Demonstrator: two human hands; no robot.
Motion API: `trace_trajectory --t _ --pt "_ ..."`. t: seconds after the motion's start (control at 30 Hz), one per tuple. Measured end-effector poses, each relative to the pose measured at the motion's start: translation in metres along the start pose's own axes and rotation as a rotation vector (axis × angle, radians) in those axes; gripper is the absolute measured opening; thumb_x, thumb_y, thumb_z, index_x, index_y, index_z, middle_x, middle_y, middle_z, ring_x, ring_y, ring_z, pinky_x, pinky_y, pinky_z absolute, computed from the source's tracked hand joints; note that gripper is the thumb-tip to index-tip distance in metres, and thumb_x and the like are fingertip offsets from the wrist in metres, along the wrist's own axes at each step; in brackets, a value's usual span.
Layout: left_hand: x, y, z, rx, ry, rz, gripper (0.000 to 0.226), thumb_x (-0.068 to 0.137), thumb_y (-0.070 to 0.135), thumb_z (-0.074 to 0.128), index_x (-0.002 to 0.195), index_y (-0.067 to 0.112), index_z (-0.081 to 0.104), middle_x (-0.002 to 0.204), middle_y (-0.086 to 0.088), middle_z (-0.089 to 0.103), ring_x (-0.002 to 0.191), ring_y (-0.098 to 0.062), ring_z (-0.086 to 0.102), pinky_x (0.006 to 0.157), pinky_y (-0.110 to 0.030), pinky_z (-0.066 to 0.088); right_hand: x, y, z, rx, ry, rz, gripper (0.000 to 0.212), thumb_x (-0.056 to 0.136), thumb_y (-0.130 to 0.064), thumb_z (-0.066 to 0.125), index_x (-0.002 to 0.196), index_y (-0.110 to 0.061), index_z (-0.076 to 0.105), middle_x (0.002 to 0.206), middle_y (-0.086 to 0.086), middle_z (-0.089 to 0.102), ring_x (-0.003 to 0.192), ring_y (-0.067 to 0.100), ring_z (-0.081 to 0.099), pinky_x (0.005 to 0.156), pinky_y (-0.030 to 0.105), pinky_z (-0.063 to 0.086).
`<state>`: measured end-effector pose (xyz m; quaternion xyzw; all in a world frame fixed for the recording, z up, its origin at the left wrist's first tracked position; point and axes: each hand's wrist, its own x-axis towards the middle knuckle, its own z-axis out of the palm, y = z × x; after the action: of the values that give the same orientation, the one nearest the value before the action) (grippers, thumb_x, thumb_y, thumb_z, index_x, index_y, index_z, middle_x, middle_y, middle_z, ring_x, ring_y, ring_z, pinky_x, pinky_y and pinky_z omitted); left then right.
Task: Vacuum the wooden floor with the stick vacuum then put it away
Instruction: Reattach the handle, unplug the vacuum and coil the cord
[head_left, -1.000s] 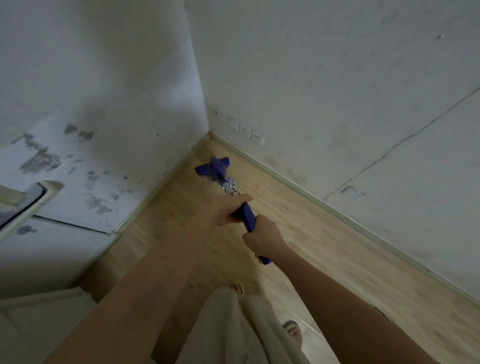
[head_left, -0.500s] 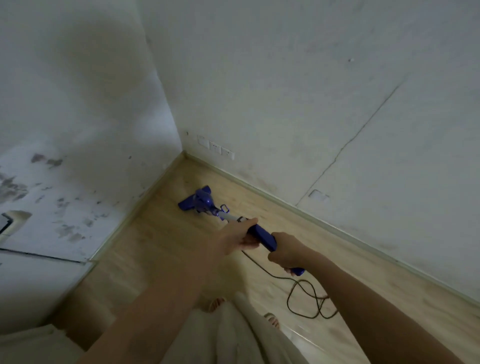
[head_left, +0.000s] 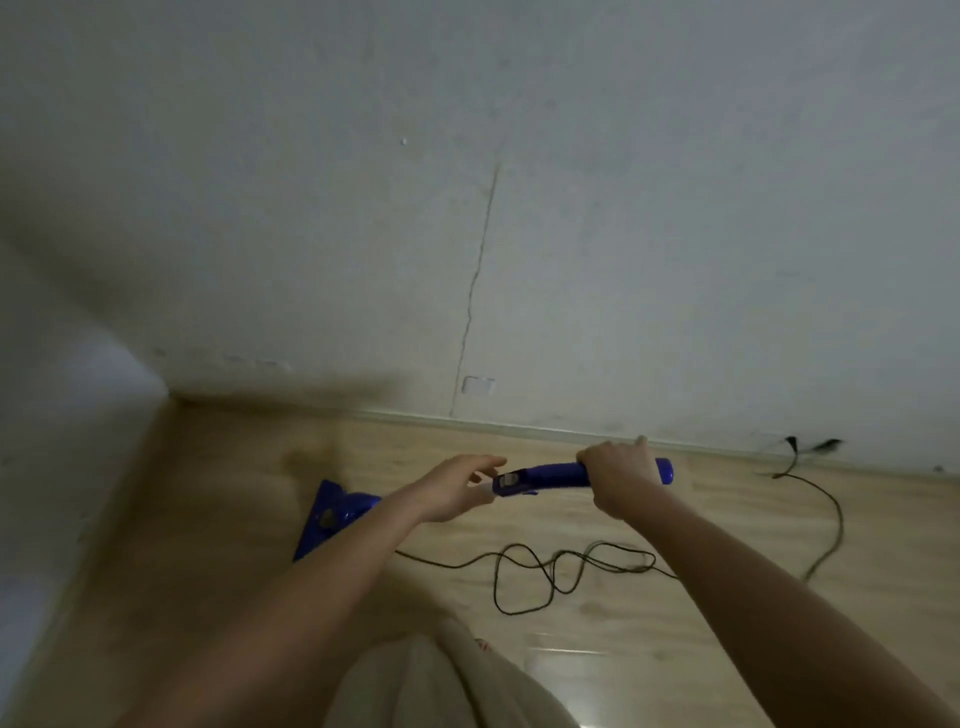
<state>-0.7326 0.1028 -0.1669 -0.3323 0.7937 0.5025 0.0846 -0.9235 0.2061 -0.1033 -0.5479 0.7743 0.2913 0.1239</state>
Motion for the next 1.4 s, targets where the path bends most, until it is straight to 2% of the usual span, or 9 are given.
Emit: trace_trajectory --t 0.13,0.33,0.47,0.6,0.83,1.07,1.13,1.23,1.4 --pt "0.038 0.033 0.010 0.198 -0.075 0.143 0.059 0.090 0.012 0.061 0.145 0.024 0.042 0.137 0.001 0.051 0.123 -0.016 0.049 0.100 -0.028 0.040 -0.004 0.035 0.018 0.014 0.136 0.124 0.031 0.094 -0.010 0.052 0.122 -0.023 0.052 0.114 0.002 0.061 0.112 0.024 0.054 0.103 0.042 0.032" --pt "0.087 0.068 0.016 0.385 -0.171 0.245 0.041 0.092 0.032 0.053 0.133 0.039 0.051 0.116 0.001 0.056 0.106 -0.017 0.055 0.089 -0.036 0.048 -0.001 0.075 0.043 0.138 0.269 0.112 0.030 0.096 -0.009 0.049 0.123 -0.021 0.051 0.117 0.002 0.058 0.117 0.024 0.050 0.111 0.041 0.025" --pt "0.110 0.090 0.014 0.518 -0.235 0.310 0.042 0.088 0.025 0.059 0.129 0.033 0.053 0.114 0.003 0.055 0.103 -0.017 0.054 0.089 -0.041 0.048 0.006 0.082 0.049 0.160 0.459 0.106 0.032 0.062 -0.002 0.084 0.084 -0.017 0.067 0.075 0.003 0.064 0.076 0.025 0.063 0.090 0.046 0.049" --pt "0.121 0.098 0.010 0.594 -0.321 0.372 0.035 0.083 0.014 0.067 0.115 0.020 0.054 0.110 -0.001 0.057 0.100 -0.018 0.054 0.088 -0.040 0.048 0.008 0.076 0.044 0.154 0.490 0.110 0.031 0.055 0.003 0.082 0.076 -0.014 0.067 0.067 0.003 0.062 0.067 0.026 0.062 0.083 0.044 0.052" --pt "0.135 0.087 -0.009 0.671 -0.520 0.572 0.036 0.085 0.019 0.067 0.119 0.017 0.056 0.110 -0.003 0.064 0.099 -0.017 0.059 0.087 -0.036 0.051 0.002 0.059 0.040 0.122 0.401 0.198 0.033 0.050 0.003 0.081 0.072 -0.015 0.065 0.064 0.001 0.058 0.063 0.025 0.058 0.080 0.039 0.047" --pt "0.126 0.068 -0.024 0.704 -0.588 0.681 0.043 0.087 0.025 0.067 0.127 0.020 0.054 0.112 -0.001 0.064 0.101 -0.015 0.059 0.087 -0.033 0.050 -0.007 0.027 0.021 0.107 0.250 0.282 0.037 0.055 -0.009 0.088 0.082 -0.019 0.065 0.075 0.000 0.063 0.074 0.022 0.059 0.084 0.038 0.047" --pt "0.123 0.067 -0.032 0.705 -0.598 0.682 0.044 0.087 0.026 0.067 0.129 0.019 0.054 0.115 -0.002 0.065 0.104 -0.016 0.060 0.090 -0.033 0.050 -0.008 0.021 0.011 0.093 0.276 0.267 0.037 0.055 -0.007 0.088 0.081 -0.018 0.065 0.075 0.001 0.062 0.072 0.023 0.059 0.081 0.038 0.047" --pt "0.115 0.067 -0.046 0.681 -0.614 0.636 0.045 0.084 0.027 0.071 0.126 0.020 0.055 0.117 0.001 0.064 0.106 -0.014 0.059 0.092 -0.031 0.050 -0.007 0.013 0.000 0.073 0.263 0.211 0.030 0.078 -0.006 0.073 0.103 -0.015 0.062 0.095 0.004 0.063 0.093 0.026 0.058 0.095 0.039 0.041" --pt "0.088 0.061 -0.067 0.519 -0.523 0.479 0.045 0.073 0.048 0.076 0.110 0.026 0.061 0.098 0.010 0.067 0.088 -0.008 0.064 0.085 -0.033 0.054 -0.011 0.009 -0.038 0.039 0.224 -0.006 0.024 0.092 -0.015 0.059 0.115 -0.019 0.055 0.102 -0.001 0.063 0.095 0.022 0.058 0.091 0.033 0.037"
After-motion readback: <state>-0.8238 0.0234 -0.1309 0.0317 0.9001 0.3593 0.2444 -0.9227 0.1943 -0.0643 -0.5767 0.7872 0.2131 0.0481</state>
